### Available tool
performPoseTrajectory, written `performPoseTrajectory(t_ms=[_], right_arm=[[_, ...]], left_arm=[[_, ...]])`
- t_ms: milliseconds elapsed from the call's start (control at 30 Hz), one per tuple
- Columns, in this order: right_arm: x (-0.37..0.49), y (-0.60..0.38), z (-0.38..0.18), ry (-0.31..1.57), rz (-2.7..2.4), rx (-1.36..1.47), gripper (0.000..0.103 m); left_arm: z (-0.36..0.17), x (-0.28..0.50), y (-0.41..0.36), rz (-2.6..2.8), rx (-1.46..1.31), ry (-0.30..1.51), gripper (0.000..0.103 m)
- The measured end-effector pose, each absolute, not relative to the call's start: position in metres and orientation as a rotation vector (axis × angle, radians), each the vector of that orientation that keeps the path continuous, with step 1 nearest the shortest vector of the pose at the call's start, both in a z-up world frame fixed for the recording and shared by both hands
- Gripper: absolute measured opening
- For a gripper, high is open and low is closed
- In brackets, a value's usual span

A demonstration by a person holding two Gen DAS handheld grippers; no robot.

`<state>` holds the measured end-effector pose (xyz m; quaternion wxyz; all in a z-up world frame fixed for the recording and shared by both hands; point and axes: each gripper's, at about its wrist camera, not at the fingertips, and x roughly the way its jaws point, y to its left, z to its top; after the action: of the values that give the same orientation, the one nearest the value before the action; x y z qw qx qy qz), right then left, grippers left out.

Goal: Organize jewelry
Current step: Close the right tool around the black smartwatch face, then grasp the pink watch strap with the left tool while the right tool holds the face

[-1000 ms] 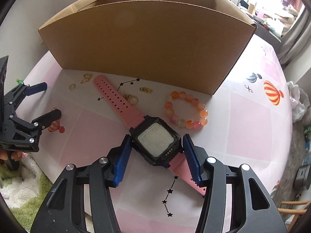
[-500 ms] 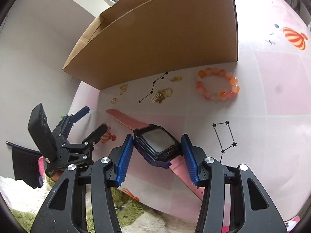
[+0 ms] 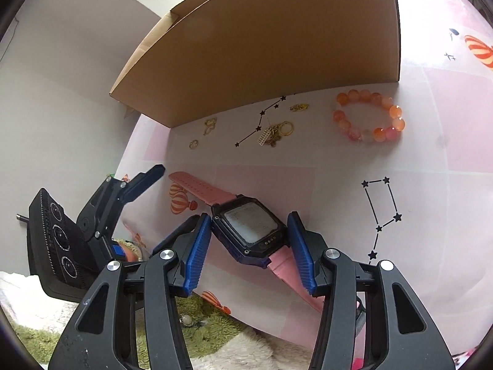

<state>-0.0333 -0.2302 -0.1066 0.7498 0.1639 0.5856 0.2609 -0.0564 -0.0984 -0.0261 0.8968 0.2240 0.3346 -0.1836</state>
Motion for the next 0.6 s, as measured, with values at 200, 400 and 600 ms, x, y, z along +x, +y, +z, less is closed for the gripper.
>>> performPoseTrajectory(t_ms=[200, 400, 600], right_arm=[[-0.041, -0.215, -0.111, 1.285, 0.615, 0.354, 0.048], [-0.045, -0.207, -0.112, 1.280, 0.645, 0.336, 0.048], [-0.050, -0.214, -0.111, 1.245, 0.617, 0.366, 0.051]], left_arm=[[-0.032, -0.054, -0.104, -0.402, 0.490, 0.714, 0.041], [-0.035, -0.052, -0.108, -0.410, 0.495, 0.728, 0.020], [-0.033, -0.047, -0.103, -0.427, 0.435, 0.764, 0.013]])
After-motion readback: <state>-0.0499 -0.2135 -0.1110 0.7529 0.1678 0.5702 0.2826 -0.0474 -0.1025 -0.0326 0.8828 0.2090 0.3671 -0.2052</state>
